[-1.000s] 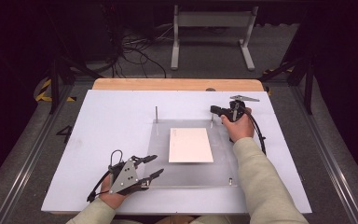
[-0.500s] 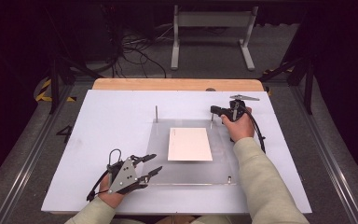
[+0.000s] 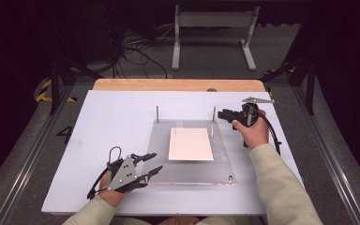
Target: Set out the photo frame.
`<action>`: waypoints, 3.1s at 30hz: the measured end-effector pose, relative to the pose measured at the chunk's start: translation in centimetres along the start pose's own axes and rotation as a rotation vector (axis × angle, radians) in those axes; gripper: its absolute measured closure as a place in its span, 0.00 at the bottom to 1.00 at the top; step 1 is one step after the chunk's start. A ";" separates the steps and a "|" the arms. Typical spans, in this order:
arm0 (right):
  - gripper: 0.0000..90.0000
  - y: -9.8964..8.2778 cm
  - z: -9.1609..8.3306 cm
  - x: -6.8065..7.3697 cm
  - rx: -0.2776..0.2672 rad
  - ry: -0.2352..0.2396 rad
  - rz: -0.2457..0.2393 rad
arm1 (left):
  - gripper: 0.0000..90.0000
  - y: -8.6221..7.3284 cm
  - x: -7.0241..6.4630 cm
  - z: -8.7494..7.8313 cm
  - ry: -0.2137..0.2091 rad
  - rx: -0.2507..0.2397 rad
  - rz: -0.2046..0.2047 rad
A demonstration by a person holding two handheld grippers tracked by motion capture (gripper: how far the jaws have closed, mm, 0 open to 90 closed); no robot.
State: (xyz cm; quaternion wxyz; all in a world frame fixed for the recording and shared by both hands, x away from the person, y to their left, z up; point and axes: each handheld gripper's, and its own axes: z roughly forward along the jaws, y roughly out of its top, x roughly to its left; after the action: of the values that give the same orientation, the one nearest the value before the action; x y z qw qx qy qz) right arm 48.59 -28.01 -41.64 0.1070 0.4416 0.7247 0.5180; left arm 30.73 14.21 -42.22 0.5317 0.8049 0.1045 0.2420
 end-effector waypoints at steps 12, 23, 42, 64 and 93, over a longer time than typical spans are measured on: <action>0.55 -0.7 -6.2 3.3 -0.034 0.031 -0.125 | 0.59 0.2 0.3 0.0 -0.007 0.006 -0.019; 0.40 -2.2 -11.3 6.9 -0.074 0.077 -0.200 | 0.59 0.3 0.4 -0.1 -0.008 0.013 -0.022; 0.30 -6.4 -14.2 9.5 0.031 0.057 -0.389 | 0.59 0.6 0.8 -0.1 -0.013 0.010 -0.034; 0.17 -7.6 -12.0 13.0 -0.054 0.165 -0.580 | 0.59 0.6 0.7 0.0 -0.020 0.007 -0.039; 0.62 -7.5 -10.5 13.5 -0.144 0.180 -0.659 | 0.61 1.6 0.7 -0.2 -0.014 0.001 -0.066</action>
State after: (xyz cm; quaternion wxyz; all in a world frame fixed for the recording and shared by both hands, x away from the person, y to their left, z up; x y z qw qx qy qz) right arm 30.26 -25.37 -39.30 0.2351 0.1279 0.7963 0.5424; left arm 31.12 14.01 -40.51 0.5398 0.8029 0.1275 0.2184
